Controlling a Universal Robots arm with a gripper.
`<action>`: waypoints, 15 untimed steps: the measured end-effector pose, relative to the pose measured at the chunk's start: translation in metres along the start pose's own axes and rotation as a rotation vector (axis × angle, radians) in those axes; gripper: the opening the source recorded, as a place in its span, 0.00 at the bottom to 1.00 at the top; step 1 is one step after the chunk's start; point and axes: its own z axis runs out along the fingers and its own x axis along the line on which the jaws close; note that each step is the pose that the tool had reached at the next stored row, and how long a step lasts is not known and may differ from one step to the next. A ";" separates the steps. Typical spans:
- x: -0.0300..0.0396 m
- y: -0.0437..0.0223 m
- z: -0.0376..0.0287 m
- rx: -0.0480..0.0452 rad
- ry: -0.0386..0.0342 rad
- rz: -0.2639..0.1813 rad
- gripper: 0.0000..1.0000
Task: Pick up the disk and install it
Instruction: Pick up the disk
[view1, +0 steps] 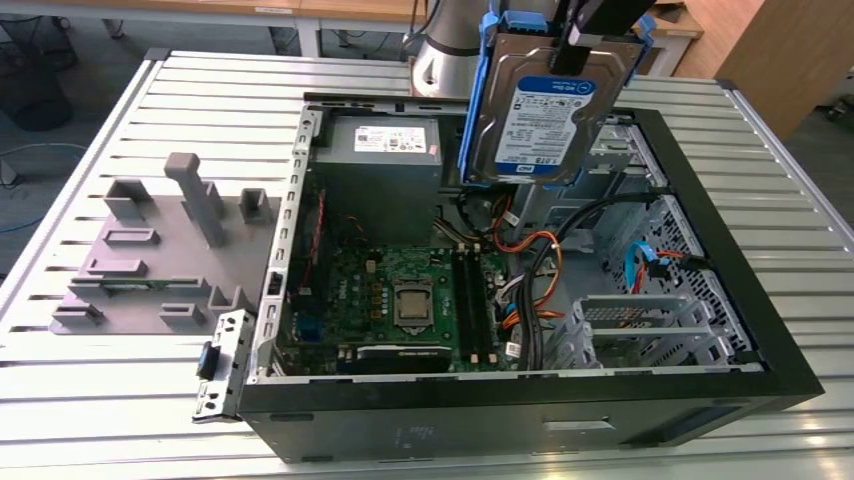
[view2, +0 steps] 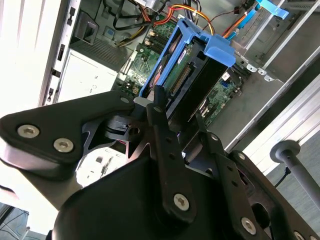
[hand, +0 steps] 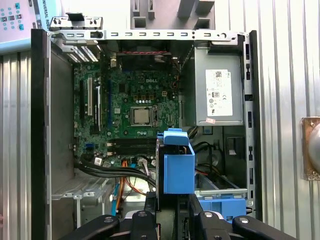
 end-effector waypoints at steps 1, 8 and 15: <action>0.0000 0.0000 0.0000 0.0000 0.0000 0.000 0.35; -0.0001 0.0000 -0.0024 0.0000 -0.0001 0.000 0.35; -0.0006 -0.0126 -0.0030 -0.0002 0.0000 0.000 0.35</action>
